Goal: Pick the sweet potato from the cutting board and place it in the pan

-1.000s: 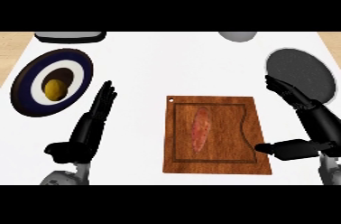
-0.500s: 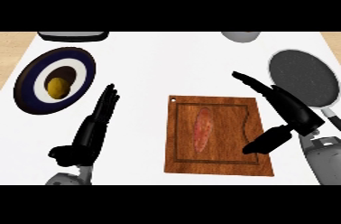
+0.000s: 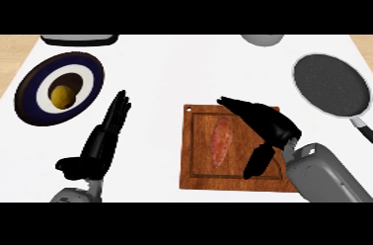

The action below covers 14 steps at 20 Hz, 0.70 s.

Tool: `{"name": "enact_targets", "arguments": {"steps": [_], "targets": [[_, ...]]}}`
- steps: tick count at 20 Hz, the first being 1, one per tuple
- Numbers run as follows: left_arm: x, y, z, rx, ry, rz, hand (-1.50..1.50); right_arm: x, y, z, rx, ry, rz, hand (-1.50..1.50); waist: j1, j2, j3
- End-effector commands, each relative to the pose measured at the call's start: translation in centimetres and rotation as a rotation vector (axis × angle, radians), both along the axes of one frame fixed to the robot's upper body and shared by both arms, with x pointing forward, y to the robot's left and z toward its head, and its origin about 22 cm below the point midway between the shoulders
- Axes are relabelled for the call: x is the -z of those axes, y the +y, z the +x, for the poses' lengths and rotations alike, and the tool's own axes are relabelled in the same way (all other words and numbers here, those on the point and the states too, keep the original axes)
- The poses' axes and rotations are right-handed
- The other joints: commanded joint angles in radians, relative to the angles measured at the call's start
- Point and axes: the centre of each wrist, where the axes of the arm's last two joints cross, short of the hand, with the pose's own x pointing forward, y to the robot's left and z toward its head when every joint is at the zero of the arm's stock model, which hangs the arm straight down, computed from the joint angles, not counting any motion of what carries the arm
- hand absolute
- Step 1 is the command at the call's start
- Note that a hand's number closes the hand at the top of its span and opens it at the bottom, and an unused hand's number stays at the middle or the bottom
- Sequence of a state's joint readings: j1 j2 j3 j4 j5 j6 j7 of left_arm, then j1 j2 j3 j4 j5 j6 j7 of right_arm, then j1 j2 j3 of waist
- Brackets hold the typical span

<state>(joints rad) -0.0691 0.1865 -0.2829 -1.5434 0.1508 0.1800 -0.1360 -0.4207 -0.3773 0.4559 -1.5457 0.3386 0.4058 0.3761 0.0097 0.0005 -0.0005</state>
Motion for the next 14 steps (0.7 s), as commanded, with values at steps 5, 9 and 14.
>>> {"name": "enact_targets", "arguments": {"steps": [5, 9, 14], "targets": [[1.0, -0.3, -1.4, -0.012, -0.008, 0.027, 0.00, 1.3, 1.1, 0.0, 0.004, 0.040, -0.055, -1.50, -0.007, -0.001, 0.000], [-0.2, -0.2, -1.4, 0.003, 0.000, -0.009, 0.00, 3.7, 1.4, 0.6, 0.018, 0.056, -0.066, -1.50, -0.005, -0.001, 0.001], [-2.0, 0.5, -1.4, -0.009, -0.014, 0.011, 0.00, 3.6, 0.4, 1.4, 0.041, 0.042, -0.018, -1.50, -0.003, -0.001, 0.001]]}}
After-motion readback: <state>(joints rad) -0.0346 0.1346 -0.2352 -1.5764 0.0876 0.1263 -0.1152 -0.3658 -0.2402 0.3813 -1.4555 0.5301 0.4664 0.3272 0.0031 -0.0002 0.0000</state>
